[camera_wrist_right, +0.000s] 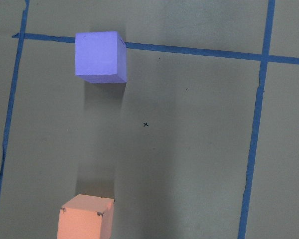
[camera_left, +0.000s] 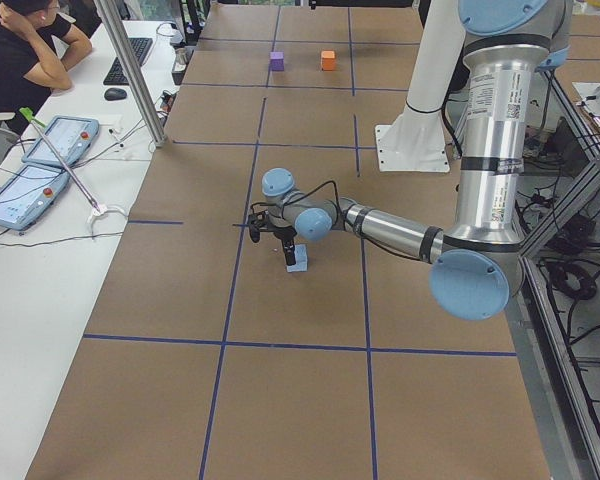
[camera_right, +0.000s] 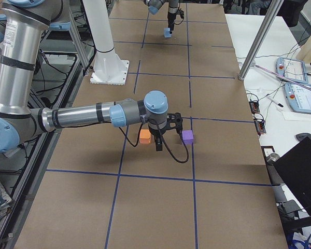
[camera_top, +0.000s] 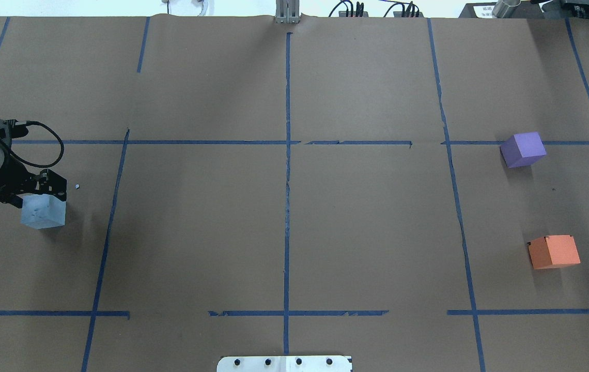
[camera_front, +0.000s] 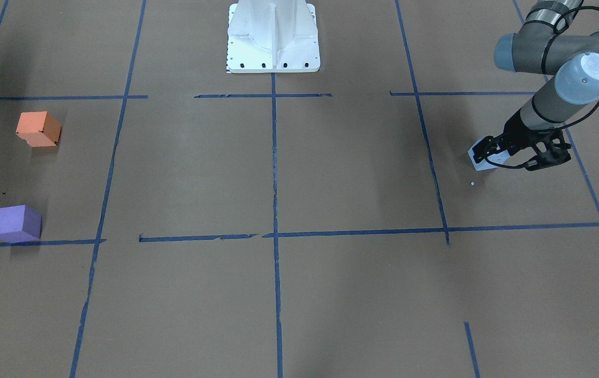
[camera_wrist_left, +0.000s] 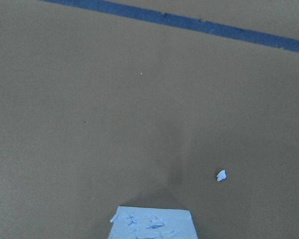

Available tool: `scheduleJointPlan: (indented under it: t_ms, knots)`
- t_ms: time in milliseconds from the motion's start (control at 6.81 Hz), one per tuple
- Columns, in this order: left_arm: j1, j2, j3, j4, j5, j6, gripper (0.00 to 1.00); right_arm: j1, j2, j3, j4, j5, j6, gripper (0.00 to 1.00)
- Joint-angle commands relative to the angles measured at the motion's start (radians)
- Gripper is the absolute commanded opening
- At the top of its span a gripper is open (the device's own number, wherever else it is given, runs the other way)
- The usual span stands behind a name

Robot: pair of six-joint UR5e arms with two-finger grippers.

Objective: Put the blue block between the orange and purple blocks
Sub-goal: 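Lower the left gripper onto the light-blue cube and grasp it, then carry the light-blue cube toward table center with left gripper while right arm approaches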

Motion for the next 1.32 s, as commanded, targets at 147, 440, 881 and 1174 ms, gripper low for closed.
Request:
scheduleJointPlan:
  t_ms: [147,440,881,1174]
  knots:
    - [0.021,0.001,0.038,0.0,-0.003,-0.001,0.79,-0.005,0.0,-0.001,0.0,0.0,0.002,1.0]
    - [0.025,-0.004,0.029,0.005,-0.015,-0.013,0.07,-0.013,0.002,-0.001,0.0,0.0,0.003,1.0]
    - [0.086,-0.243,-0.111,0.041,-0.003,-0.031,0.02,-0.04,0.027,0.008,0.003,0.017,0.02,1.0]
    - [0.224,-0.593,-0.012,0.298,0.073,-0.07,0.02,-0.123,0.073,0.009,0.051,0.021,0.186,1.0]
